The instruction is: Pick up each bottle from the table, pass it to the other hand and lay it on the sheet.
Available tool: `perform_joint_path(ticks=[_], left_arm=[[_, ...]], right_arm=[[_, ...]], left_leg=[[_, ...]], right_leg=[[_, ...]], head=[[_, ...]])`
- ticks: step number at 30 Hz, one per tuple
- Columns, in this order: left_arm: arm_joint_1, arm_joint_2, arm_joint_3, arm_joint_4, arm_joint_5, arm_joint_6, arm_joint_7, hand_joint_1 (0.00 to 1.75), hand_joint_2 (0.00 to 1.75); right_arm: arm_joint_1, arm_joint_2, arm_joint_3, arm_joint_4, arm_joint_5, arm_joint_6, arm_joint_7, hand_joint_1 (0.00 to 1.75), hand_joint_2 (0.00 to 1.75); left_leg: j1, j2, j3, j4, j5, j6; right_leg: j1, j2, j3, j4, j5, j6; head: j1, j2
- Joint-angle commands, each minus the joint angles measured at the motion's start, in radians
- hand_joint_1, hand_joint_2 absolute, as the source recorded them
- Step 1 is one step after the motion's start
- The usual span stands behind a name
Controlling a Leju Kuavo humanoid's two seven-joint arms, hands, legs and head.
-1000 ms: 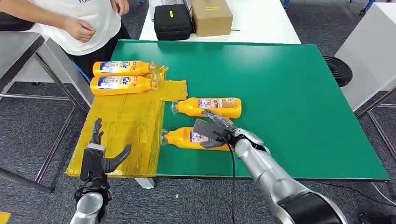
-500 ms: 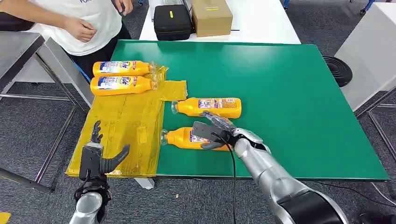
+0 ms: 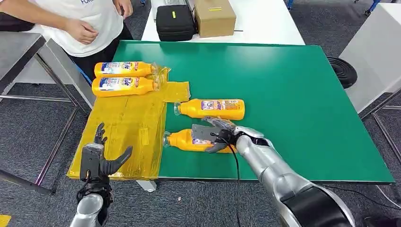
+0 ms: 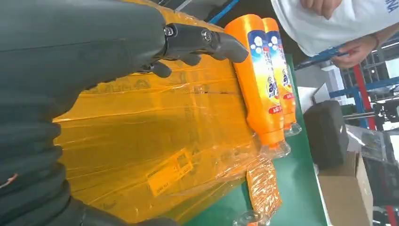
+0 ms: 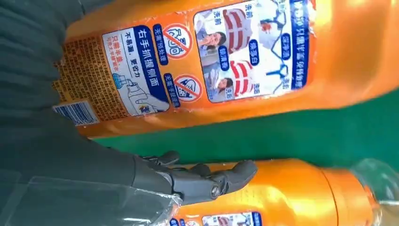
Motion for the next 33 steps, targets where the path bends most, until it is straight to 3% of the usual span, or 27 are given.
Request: perform_joint_path(ticks=[1,5,18,20,24,27,29,33], left_arm=[[-0.047,-0.001,0.016,0.082,0.020,-0.005,0.007,0.00,1.75],[-0.048,0.000,0.016,0.084,0.028,-0.005,0.007,0.00,1.75],[-0.047,-0.001,0.016,0.087,0.038,-0.007,0.005,0.00,1.75],[-0.042,0.000,0.018,0.080,0.044,-0.008,0.001,0.00,1.75],[-0.020,0.000,0.026,0.053,0.059,-0.015,-0.027,0.00,1.75],[-0.017,0.001,0.027,0.052,0.059,-0.015,-0.028,0.00,1.75],[-0.006,-0.003,0.036,0.038,0.080,-0.025,-0.056,0.00,1.75],[0.013,-0.005,0.048,0.019,0.101,-0.041,-0.083,0.00,1.75]], right_arm=[[0.002,-0.041,0.074,0.078,0.020,0.017,0.029,1.64,1.75],[0.006,-0.046,0.086,0.078,0.032,0.022,0.033,1.73,1.75],[0.015,-0.052,0.097,0.070,0.047,0.016,0.040,1.75,1.75],[0.024,-0.047,0.071,0.044,0.029,-0.030,0.009,1.75,1.75],[0.066,-0.035,-0.012,-0.057,-0.056,-0.180,-0.154,1.75,1.75],[0.065,-0.031,-0.011,-0.059,-0.055,-0.179,-0.151,1.75,1.75],[0.116,-0.024,-0.079,-0.167,-0.116,-0.270,-0.245,1.75,1.75],[0.200,-0.007,-0.148,-0.339,-0.188,-0.290,-0.354,1.75,1.75]], left_leg=[[0.000,-0.003,0.005,-0.001,-0.001,0.000],[0.000,-0.002,0.006,-0.001,-0.001,0.000],[0.000,-0.002,0.008,-0.001,-0.001,0.000],[0.001,-0.003,0.011,-0.001,-0.002,0.000],[0.000,-0.001,0.009,-0.001,-0.001,0.000],[0.000,-0.001,0.007,0.000,-0.001,0.000],[0.000,0.001,0.006,-0.001,-0.002,0.000],[0.000,0.001,0.005,0.000,-0.002,0.000]], right_leg=[[0.001,-0.004,0.006,-0.002,-0.002,-0.002],[0.001,-0.003,0.007,-0.002,-0.001,-0.002],[0.001,-0.003,0.009,-0.002,-0.001,-0.002],[0.002,-0.004,0.012,-0.003,-0.002,-0.003],[0.001,-0.002,0.009,-0.002,-0.001,-0.002],[0.001,-0.001,0.007,-0.001,-0.001,-0.002],[0.001,0.000,0.007,-0.001,-0.001,-0.002],[0.001,0.000,0.005,0.000,-0.001,-0.002]], head=[[0.000,0.000],[0.000,0.000],[0.000,0.000],[0.000,0.000],[0.000,0.000],[0.000,0.000],[0.000,0.000],[0.000,0.000]])
